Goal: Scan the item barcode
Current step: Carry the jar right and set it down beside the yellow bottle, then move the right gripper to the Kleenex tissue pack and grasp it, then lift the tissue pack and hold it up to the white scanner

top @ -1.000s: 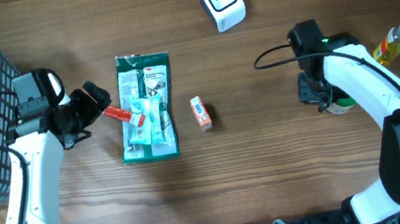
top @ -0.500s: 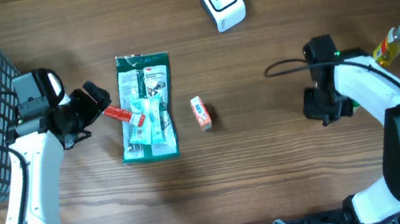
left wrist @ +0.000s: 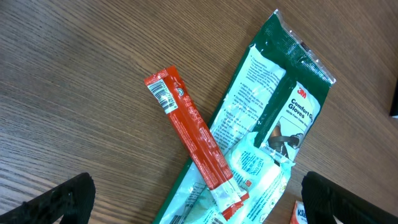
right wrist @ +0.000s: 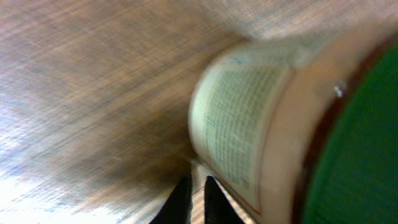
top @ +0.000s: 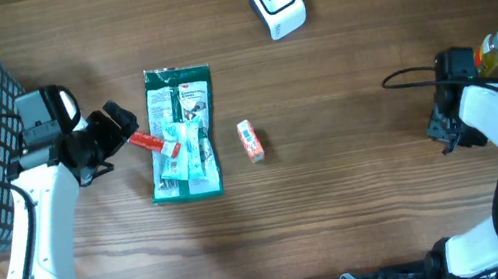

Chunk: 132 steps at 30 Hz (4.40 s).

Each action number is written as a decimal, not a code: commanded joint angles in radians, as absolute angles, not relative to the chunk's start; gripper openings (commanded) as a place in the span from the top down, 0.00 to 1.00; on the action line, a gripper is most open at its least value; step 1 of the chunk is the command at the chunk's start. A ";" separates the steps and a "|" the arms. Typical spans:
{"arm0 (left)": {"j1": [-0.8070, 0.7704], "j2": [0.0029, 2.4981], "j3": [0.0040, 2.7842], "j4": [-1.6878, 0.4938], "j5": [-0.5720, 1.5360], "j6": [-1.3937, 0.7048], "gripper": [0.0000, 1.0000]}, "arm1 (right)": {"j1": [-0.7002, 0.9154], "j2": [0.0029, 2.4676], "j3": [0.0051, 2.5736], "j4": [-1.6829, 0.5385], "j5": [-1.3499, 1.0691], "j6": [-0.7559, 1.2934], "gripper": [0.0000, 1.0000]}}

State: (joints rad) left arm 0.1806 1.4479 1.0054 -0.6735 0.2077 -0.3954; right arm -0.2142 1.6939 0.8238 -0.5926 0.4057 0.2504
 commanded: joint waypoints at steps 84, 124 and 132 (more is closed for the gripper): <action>0.181 1.442 1.015 -0.671 0.212 -0.401 0.00 | 0.180 1.763 0.809 0.247 -1.556 0.598 0.96; 0.181 1.442 1.015 -0.671 0.212 -0.401 0.00 | 0.052 0.978 0.809 -0.043 -1.624 0.744 0.96; 0.181 1.442 1.015 -0.671 0.212 -0.401 0.00 | 0.052 0.978 0.809 -0.047 -1.623 0.773 0.96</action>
